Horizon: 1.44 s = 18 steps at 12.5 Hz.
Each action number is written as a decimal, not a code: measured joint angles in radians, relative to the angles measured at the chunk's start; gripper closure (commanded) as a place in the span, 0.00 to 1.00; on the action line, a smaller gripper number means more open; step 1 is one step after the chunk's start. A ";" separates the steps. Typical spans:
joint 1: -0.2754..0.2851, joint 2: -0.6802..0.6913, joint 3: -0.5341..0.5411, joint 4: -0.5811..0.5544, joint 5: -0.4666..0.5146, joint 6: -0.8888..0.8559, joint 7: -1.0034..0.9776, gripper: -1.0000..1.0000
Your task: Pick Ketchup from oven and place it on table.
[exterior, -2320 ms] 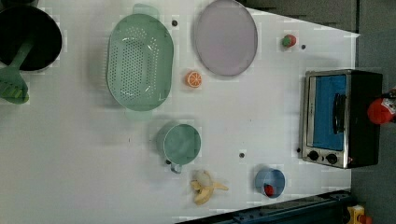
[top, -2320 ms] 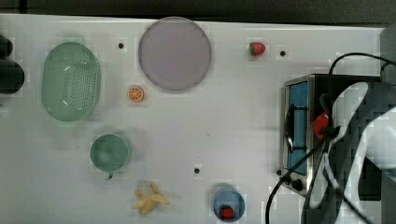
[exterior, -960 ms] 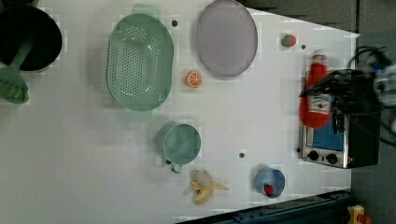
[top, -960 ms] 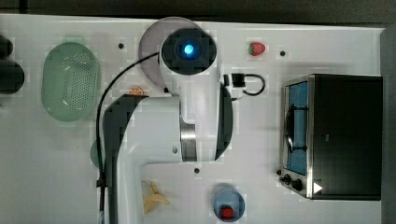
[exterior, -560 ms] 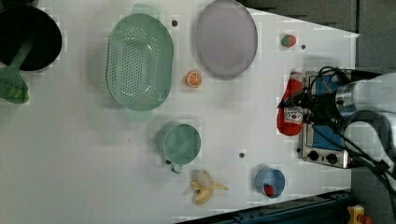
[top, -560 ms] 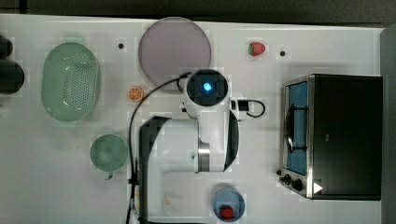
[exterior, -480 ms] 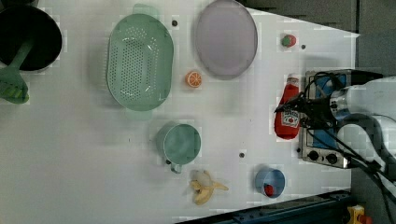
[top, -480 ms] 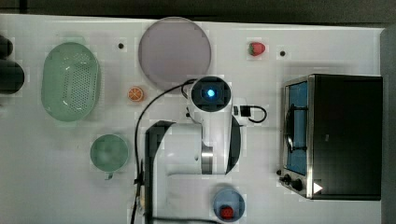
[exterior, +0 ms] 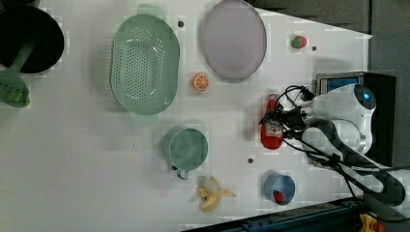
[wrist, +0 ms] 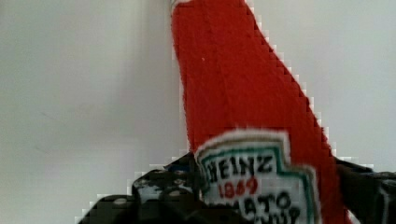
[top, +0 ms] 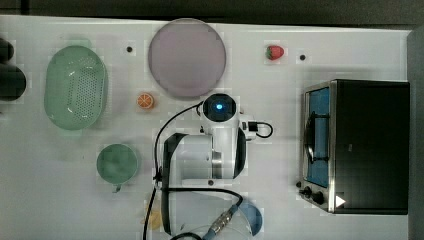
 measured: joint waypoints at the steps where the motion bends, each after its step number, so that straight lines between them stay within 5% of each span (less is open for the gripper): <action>1: 0.003 0.007 -0.004 -0.008 0.013 0.011 0.000 0.00; 9: 0.010 -0.220 -0.037 0.141 0.015 -0.236 0.007 0.00; 13: 0.019 -0.425 -0.034 0.380 -0.006 -0.372 0.007 0.00; 18: 0.017 -0.446 -0.038 0.681 -0.004 -0.687 0.010 0.00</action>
